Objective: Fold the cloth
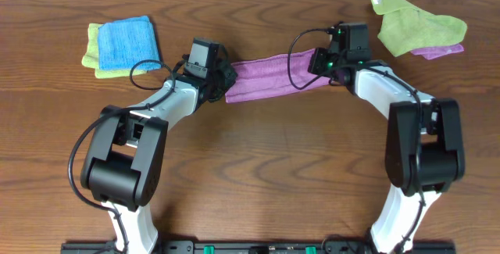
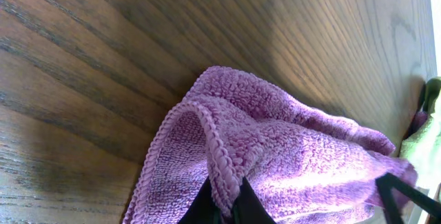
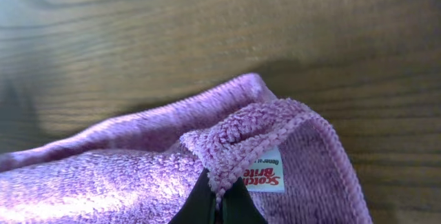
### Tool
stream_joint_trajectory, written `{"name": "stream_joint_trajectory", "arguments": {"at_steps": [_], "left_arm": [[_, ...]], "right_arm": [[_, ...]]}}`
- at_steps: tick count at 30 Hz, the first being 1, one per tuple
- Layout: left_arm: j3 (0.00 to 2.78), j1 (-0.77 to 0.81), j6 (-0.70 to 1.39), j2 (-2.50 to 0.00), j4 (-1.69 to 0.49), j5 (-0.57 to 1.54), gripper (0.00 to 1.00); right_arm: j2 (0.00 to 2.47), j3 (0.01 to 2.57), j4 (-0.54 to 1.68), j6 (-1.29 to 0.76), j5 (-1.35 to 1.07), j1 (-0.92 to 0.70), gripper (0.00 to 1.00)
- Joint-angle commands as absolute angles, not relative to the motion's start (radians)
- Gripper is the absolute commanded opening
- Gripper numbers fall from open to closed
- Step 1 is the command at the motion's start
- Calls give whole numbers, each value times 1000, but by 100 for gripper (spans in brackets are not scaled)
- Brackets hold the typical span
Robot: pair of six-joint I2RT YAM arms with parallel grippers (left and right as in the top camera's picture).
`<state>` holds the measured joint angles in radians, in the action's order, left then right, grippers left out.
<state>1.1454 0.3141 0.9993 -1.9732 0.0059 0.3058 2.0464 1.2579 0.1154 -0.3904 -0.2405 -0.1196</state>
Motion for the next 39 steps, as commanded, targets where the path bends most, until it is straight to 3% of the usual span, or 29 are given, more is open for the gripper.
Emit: {"name": "stream_joint_trajectory", "arguments": {"at_steps": [1, 6, 10, 15, 18, 20, 22, 26, 30, 34, 35, 36, 38, 39], "left_arm": [[1168, 301, 1010, -2009, 6, 259, 6], [1168, 301, 1010, -2024, 17, 262, 6], [1168, 299, 1010, -2024, 15, 262, 9], [1168, 289, 965, -2023, 15, 311, 34], [1168, 280, 945, -2021, 12, 347, 52], [1168, 272, 929, -2016, 12, 373, 67], [1169, 262, 912, -2000, 10, 395, 73], [1169, 246, 896, -1934, -23, 395, 93], [1169, 243, 886, -1868, -82, 394, 98], [1169, 243, 886, -1810, -149, 396, 97], [1169, 243, 886, -1795, -165, 397, 90], [1169, 243, 886, -1781, -176, 397, 77], [1169, 249, 887, -1765, -181, 398, 30], [1169, 253, 892, -1763, -180, 402, 14]], "right_arm": [[2060, 1277, 116, -389, -177, -118, 1], [2060, 1277, 118, -387, -160, -117, 1], [2060, 1278, 131, -388, -160, -117, 14], [2059, 1279, 150, -388, -163, -117, 49], [2056, 1287, 150, -388, -186, -117, 59], [2046, 1298, 154, -388, -210, -116, 73], [2024, 1304, 155, -388, -217, -116, 85], [1954, 1308, 178, -389, -213, -113, 89], [1904, 1308, 236, -389, -213, -107, 95], [1874, 1308, 304, -389, -213, -104, 96], [1869, 1308, 323, -389, -213, -104, 96], [1864, 1308, 338, -389, -213, -103, 96], [1857, 1308, 379, -390, -213, -101, 95], [1856, 1308, 397, -393, -213, -99, 95]]}}
